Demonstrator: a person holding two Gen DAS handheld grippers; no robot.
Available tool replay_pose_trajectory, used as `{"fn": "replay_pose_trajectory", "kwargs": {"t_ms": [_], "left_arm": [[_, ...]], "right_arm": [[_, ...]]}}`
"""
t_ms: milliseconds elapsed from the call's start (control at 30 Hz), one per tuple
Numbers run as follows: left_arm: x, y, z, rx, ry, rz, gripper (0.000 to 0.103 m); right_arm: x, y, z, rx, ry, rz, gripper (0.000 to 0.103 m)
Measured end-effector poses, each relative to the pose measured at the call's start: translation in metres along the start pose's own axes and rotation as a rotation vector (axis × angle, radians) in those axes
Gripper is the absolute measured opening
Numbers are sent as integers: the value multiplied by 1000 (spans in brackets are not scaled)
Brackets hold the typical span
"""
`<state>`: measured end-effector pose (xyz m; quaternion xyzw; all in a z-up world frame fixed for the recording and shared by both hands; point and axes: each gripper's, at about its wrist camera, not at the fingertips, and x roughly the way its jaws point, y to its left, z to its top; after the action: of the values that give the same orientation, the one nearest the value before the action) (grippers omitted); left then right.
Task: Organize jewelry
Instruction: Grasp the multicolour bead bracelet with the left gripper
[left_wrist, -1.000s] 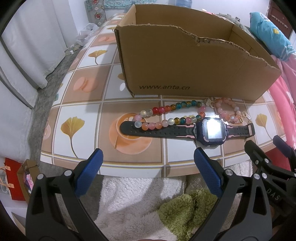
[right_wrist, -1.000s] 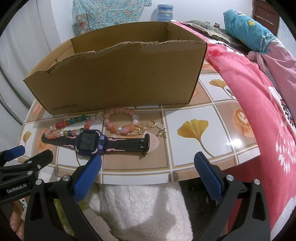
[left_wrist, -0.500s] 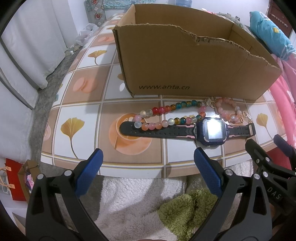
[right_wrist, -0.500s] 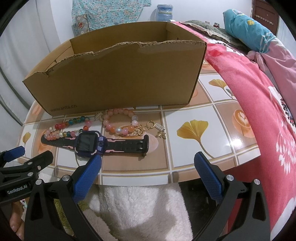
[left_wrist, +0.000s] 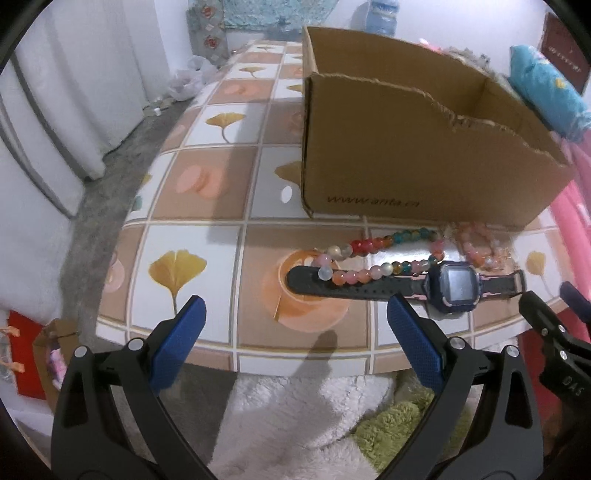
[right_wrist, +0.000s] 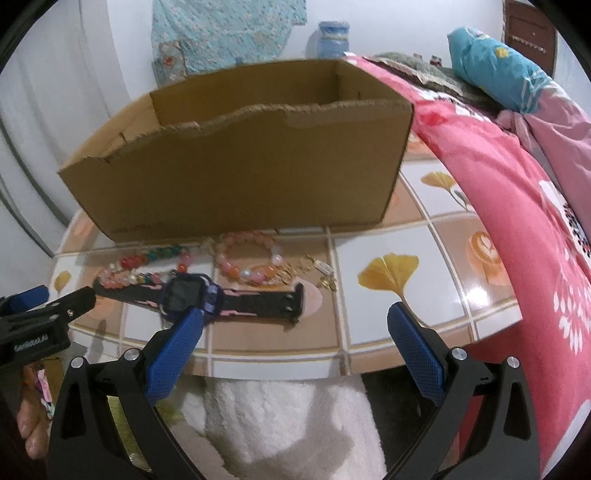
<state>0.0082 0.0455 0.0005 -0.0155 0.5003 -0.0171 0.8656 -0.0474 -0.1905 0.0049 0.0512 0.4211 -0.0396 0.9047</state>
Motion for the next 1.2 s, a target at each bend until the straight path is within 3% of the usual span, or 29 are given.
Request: {"fn": "replay_pose_trajectory", "kwargs": {"t_ms": [200,367,500,767,900,933,1000,1033,1100,1200], "left_arm": [[-5,9,-4,32,-71,-89,95],[-19,15,-13,36,-228,-294,95],[-20,16,-9,59,-243,-380,95],[-4,21,2,66,-204,-345,95],[-5,22,6,75,-220,-322,94],[-6,22,7,80,-230,-310,91],[-3,20,11,88,-218,-291,72],[-1,21,13,88,-204,-283,68],[6,21,16,91,-163,-280,51],[16,22,20,92,-123,-296,42]], "right_arm": [[-6,31,2,-154,-62,53,97],[-1,51,2,-232,-54,102,82],[9,58,5,-234,-16,115,69],[14,57,23,-162,5,193,54],[25,59,33,-122,49,230,36],[27,60,35,-110,60,237,33],[34,60,39,-81,87,254,28],[38,60,42,-64,107,259,26],[44,59,45,-42,138,272,23],[51,59,47,-15,180,272,21]]}}
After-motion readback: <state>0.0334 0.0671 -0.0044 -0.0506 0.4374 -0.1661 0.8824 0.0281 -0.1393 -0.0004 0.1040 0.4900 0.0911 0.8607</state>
